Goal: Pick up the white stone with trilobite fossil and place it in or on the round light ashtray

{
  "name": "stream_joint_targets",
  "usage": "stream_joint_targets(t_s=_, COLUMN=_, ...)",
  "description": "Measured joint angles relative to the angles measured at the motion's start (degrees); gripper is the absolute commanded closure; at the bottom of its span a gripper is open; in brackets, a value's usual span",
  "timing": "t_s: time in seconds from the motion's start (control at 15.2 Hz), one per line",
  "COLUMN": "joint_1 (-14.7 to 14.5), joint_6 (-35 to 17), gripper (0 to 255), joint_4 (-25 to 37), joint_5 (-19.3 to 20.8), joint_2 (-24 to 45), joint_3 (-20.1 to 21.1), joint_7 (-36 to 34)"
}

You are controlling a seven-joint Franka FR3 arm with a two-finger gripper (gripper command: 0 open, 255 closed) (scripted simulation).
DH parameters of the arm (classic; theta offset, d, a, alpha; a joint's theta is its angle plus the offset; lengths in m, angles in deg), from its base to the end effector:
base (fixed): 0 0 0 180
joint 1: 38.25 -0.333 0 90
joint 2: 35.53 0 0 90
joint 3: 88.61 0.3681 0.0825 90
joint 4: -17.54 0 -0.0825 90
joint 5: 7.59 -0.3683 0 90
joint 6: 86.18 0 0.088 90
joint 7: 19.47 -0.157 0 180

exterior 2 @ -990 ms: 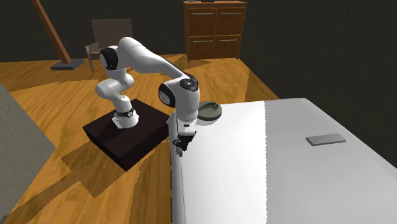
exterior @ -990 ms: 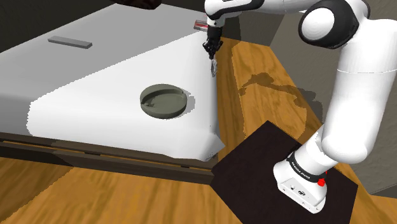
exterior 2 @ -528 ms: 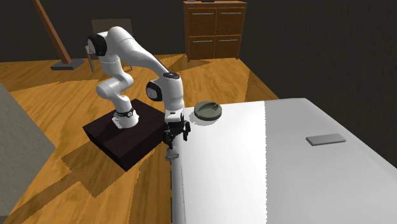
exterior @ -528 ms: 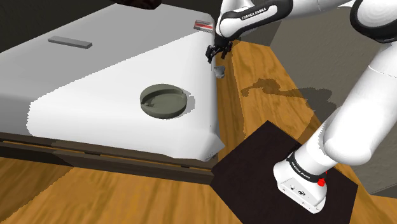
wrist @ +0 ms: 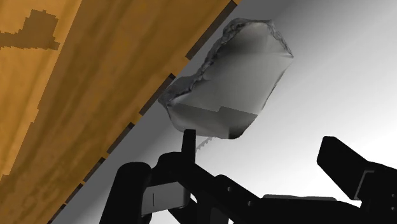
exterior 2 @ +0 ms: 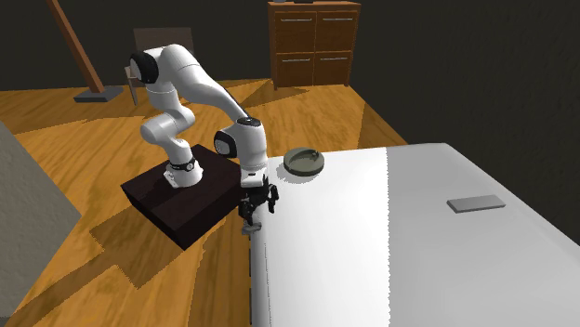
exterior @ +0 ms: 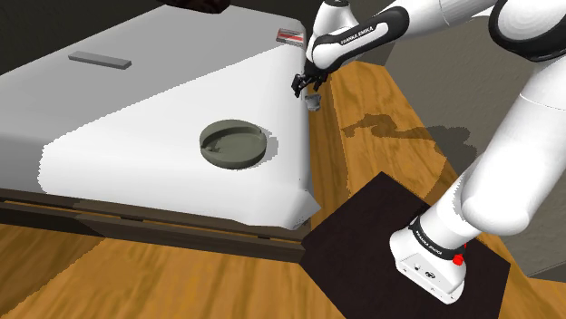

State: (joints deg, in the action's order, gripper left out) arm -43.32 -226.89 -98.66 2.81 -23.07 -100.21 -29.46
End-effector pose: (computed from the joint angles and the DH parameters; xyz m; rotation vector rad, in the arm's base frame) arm 0.6140 -0.0712 0.3771 2.9503 -0.2225 0.3225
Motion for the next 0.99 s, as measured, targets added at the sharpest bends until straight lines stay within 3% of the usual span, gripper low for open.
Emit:
stream_joint_targets(t_s=0.33, joint_1=0.1, joint_6=-0.3, gripper=0, joint_4=0.0, joint_5=0.0, joint_2=0.3, joint_3=0.0, joint_7=0.1)
stream_joint_targets(t_s=0.4, joint_1=0.1, joint_6=-0.3, gripper=255, joint_4=0.0, joint_5=0.0, joint_2=0.3, joint_3=0.0, joint_7=0.1)
stream_joint_targets(t_s=0.99, joint_1=0.1, joint_6=-0.3, gripper=255, joint_4=0.0, joint_5=0.0, joint_2=0.3, joint_3=0.0, joint_7=0.1)
